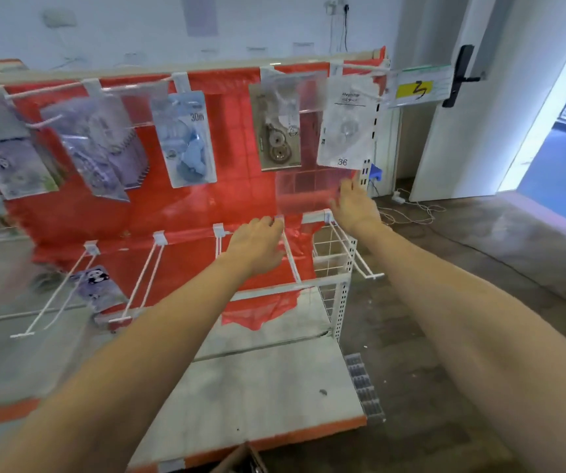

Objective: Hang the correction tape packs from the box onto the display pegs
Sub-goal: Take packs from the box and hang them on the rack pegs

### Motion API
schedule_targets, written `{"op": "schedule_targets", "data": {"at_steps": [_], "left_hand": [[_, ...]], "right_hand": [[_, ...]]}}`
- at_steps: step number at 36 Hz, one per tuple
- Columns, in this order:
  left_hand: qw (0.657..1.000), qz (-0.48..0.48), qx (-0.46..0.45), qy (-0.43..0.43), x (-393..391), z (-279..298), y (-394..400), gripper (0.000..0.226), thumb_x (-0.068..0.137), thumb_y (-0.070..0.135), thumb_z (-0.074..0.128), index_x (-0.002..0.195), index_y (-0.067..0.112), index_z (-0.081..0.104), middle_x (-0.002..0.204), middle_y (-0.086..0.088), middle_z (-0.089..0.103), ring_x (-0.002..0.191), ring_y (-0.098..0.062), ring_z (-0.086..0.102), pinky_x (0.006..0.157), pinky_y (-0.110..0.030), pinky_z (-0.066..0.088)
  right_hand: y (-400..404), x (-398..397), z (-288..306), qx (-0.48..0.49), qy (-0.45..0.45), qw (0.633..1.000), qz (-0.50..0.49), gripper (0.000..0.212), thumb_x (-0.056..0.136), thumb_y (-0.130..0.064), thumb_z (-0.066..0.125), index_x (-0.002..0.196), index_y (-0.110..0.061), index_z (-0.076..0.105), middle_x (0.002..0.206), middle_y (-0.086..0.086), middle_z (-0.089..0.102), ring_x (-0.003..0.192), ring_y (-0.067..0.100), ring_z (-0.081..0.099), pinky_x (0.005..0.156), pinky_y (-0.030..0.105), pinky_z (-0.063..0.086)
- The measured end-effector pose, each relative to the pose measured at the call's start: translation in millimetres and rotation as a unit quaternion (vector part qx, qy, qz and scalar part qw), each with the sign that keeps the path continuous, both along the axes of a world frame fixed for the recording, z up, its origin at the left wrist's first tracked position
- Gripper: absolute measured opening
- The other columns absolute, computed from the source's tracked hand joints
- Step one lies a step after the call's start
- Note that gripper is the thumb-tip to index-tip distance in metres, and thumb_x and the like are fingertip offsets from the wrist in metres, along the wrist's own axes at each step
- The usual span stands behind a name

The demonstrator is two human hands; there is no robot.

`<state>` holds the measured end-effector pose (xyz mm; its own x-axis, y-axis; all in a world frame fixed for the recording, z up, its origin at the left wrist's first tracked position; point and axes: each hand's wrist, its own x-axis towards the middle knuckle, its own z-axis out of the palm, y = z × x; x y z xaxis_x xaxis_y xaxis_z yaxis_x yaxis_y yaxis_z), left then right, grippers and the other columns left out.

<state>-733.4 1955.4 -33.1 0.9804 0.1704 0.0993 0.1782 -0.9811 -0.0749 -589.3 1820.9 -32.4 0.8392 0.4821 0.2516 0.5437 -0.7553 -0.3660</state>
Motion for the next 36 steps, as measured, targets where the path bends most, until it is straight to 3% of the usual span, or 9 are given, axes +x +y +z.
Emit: {"op": "schedule_targets", "data": {"at_steps": [3, 7, 13, 23, 29, 36], "left_hand": [[1.000, -0.014, -0.013, 0.014, -28.5, -8.7, 9.5, 0.046, 0.094, 0.030, 0.052, 0.133, 0.008, 0.043, 0.131, -0.015, 0.049, 0.121, -0.034, 0.047, 0.094, -0.041, 0.040], [0.999, -0.020, -0.023, 0.044, -68.1, -33.1, 16.1, 0.041, 0.093, 0.029, 0.053, 0.127, 0.007, 0.046, 0.127, -0.015, 0.052, 0.118, -0.035, 0.049, 0.090, -0.042, 0.042], [0.996, -0.035, -0.023, 0.081, -108.5, -69.8, 23.1, 0.039, 0.094, 0.032, 0.050, 0.125, 0.009, 0.048, 0.122, -0.013, 0.053, 0.112, -0.033, 0.052, 0.087, -0.040, 0.042], [0.984, 0.027, -0.070, 0.161, -149.7, -119.8, 42.5, 0.045, 0.094, 0.033, 0.052, 0.132, 0.011, 0.044, 0.133, -0.012, 0.050, 0.123, -0.031, 0.047, 0.095, -0.040, 0.042], [0.974, 0.029, -0.089, 0.205, -171.4, -140.7, 50.2, 0.043, 0.095, 0.034, 0.050, 0.131, 0.010, 0.045, 0.129, -0.011, 0.050, 0.116, -0.031, 0.051, 0.092, -0.040, 0.043], [0.970, -0.008, -0.131, 0.206, -170.5, -158.2, 76.8, 0.044, 0.095, 0.034, 0.052, 0.131, 0.011, 0.046, 0.130, -0.012, 0.050, 0.116, -0.031, 0.052, 0.092, -0.039, 0.044]], "right_hand": [[0.1, -42.3, -16.2, -0.013, 0.013, 1.000, 0.011, 0.038, 0.098, -0.024, 0.047, 0.130, -0.003, 0.043, 0.139, 0.017, 0.042, 0.123, 0.035, 0.046, 0.100, 0.049, 0.040], [0.1, -95.2, -45.7, -0.105, 0.029, 0.993, 0.033, 0.044, 0.098, -0.028, 0.048, 0.134, -0.005, 0.040, 0.142, 0.015, 0.041, 0.128, 0.033, 0.044, 0.106, 0.046, 0.033], [-3.2, -142.1, -83.7, -0.160, 0.079, 0.983, 0.044, 0.045, 0.099, -0.031, 0.047, 0.137, -0.009, 0.039, 0.141, 0.011, 0.041, 0.129, 0.030, 0.043, 0.100, 0.047, 0.037], [15.4, -178.6, -148.7, -0.183, 0.159, 0.966, 0.085, 0.043, 0.100, -0.029, 0.046, 0.135, -0.006, 0.039, 0.138, 0.015, 0.041, 0.121, 0.036, 0.047, 0.095, 0.046, 0.040], [29.2, -213.8, -178.3, -0.162, 0.207, 0.961, 0.087, 0.041, 0.099, -0.028, 0.048, 0.132, -0.005, 0.040, 0.133, 0.015, 0.043, 0.118, 0.036, 0.049, 0.093, 0.042, 0.040], [44.5, -242.7, -198.0, -0.137, 0.262, 0.955, 0.028, 0.041, 0.099, -0.027, 0.050, 0.132, -0.005, 0.040, 0.136, 0.015, 0.042, 0.119, 0.035, 0.049, 0.098, 0.046, 0.042]]}}
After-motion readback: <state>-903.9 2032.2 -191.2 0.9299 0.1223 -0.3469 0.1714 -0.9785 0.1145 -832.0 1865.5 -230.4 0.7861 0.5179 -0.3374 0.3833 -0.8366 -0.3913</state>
